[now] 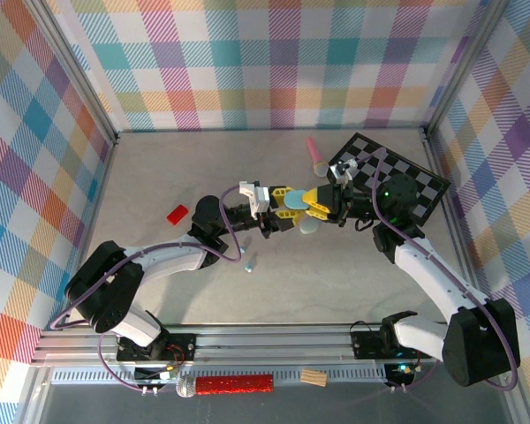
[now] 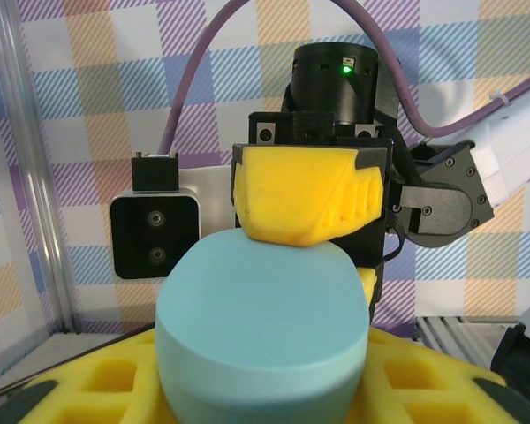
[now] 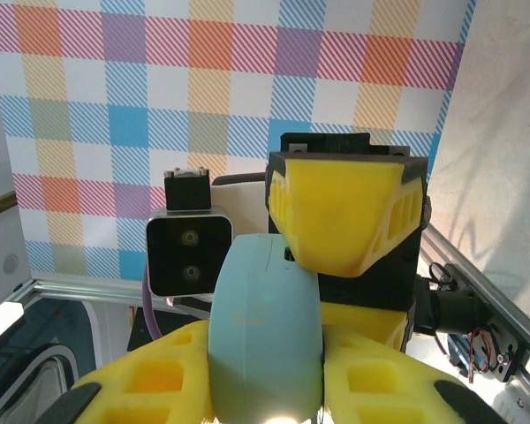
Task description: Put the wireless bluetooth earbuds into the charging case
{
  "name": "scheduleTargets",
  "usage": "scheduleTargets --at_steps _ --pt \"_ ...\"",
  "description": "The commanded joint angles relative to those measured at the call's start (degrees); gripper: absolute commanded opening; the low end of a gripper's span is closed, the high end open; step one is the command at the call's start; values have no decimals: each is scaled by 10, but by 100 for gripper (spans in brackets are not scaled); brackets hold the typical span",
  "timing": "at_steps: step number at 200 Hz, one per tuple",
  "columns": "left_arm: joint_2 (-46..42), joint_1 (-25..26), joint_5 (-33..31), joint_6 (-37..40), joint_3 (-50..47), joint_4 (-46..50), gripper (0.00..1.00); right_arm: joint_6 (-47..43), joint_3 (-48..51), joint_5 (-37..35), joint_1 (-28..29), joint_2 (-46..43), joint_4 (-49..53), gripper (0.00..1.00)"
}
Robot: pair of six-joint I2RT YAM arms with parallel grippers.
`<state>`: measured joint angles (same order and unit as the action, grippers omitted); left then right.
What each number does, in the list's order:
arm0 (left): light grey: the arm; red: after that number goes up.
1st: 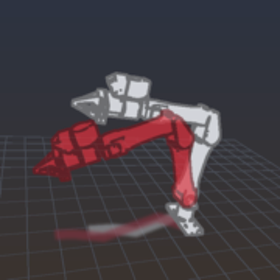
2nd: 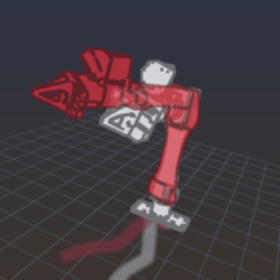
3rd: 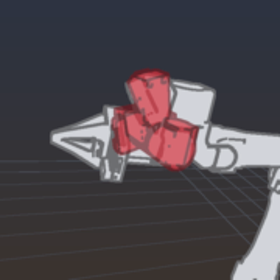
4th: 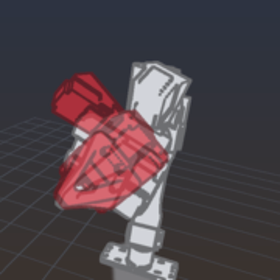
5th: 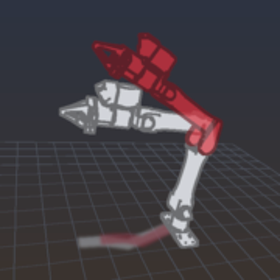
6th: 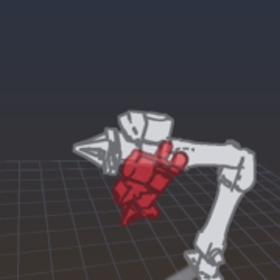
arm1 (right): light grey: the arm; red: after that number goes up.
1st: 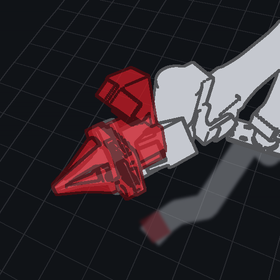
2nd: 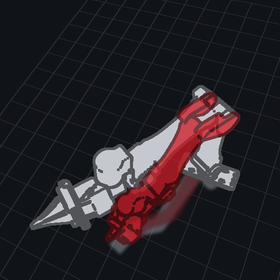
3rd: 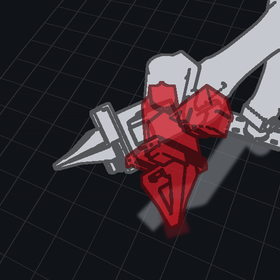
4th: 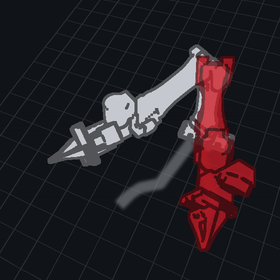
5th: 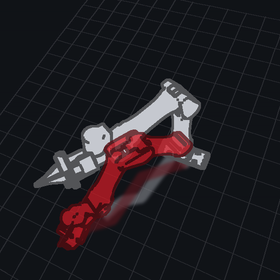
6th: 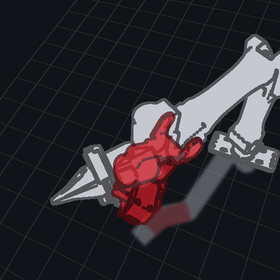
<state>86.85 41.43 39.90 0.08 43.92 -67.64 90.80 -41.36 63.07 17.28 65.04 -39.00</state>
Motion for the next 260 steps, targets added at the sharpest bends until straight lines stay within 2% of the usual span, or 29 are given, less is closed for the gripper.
scheduleTargets --at_steps 1,33,48,62,80,100,110,135,153,164,174,198,228,260 --pt "0 1 38 -6 22 -30 35 -17 -1 -6 3 -4 1 2" --pt "-7 1 47 -1 21 -17 33 -40 -7 -7 3 -6 42 13" --pt "-13 1 48 7 19 1 33 -51 -10 -10 4 -8 55 27" --pt "-23 1 44 22 14 23 33 -84 -14 -24 3 -18 83 44" --pt "-39 0 39 40 5 55 34 -175 -40 -49 4 -42 200 62" --pt "-51 -2 44 44 -4 77 34 -282 -74 -72 3 -60 320 73" --pt "-56 -2 48 43 -9 87 35 -337 -91 -83 4 -65 380 75" --pt "-69 -4 57 41 -18 123 35 -561 -172 -163 3 -68 606 79" --pt "-74 -9 60 34 -32 123 36 -699 -218 -214 5 -69 692 82" --pt "-72 -15 62 18 -42 103 37 -791 -244 -277 8 -71 738 84" --pt "-69 -23 65 0 -48 89 37 -840 -249 -298 11 -77 741 85" --pt "-70 -30 64 -14 -56 83 37 -917 -255 -294 32 -91 716 86" --pt "-73 -32 55 -9 -58 93 37 -955 -263 -322 83 -74 700 88" --pt "-75 -35 55 -9 -54 102 37 -993 -262 -388 145 -53 694 88"
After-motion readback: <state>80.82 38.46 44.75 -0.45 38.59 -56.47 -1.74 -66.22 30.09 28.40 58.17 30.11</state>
